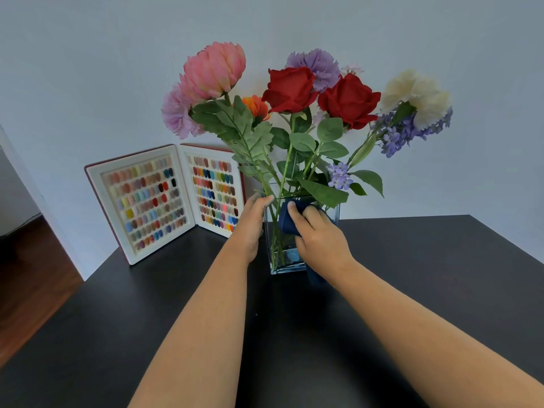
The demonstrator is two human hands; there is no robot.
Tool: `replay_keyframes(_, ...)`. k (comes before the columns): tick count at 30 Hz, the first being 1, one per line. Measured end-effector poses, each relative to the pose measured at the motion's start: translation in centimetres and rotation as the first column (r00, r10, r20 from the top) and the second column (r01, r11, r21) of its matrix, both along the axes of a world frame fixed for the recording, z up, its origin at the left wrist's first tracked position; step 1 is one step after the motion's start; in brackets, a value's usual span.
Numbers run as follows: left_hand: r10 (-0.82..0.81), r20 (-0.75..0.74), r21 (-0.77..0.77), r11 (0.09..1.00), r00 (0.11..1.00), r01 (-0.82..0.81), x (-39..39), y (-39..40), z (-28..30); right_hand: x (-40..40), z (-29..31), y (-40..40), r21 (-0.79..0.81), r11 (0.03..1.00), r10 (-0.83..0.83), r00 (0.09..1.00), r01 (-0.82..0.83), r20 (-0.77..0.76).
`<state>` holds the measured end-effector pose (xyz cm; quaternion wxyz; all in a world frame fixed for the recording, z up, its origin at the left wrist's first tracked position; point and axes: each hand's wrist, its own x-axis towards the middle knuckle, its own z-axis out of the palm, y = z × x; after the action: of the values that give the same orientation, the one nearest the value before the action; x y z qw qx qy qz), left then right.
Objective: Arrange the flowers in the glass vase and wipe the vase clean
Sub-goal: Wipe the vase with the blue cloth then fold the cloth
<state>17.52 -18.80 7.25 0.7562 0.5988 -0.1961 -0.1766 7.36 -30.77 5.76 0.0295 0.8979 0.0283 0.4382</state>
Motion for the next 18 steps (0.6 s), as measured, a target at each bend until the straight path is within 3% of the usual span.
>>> replay_keyframes(9, -0.012, -0.007, 0.004, 1.000, 1.000, 0.012, 0.2, -0.1, 0.1, -0.1, -2.5, -0.6, -0.242, 0.964, 0.045, 0.963, -0.112, -0.267)
replay_keyframes(15, -0.004, -0.004, 0.012, 1.000, 1.000, 0.004, 0.1, -0.1, 0.2, -0.6, -4.7, -0.7, -0.264, 0.945, 0.016, 0.835, -0.192, -0.550)
replay_keyframes(18, -0.013, 0.003, 0.027, 1.000, 1.000, 0.013, 0.1, 0.0, 0.2, -0.5, -5.5, -0.8, -0.285, 0.939, -0.028, 0.784, -0.193, -0.621)
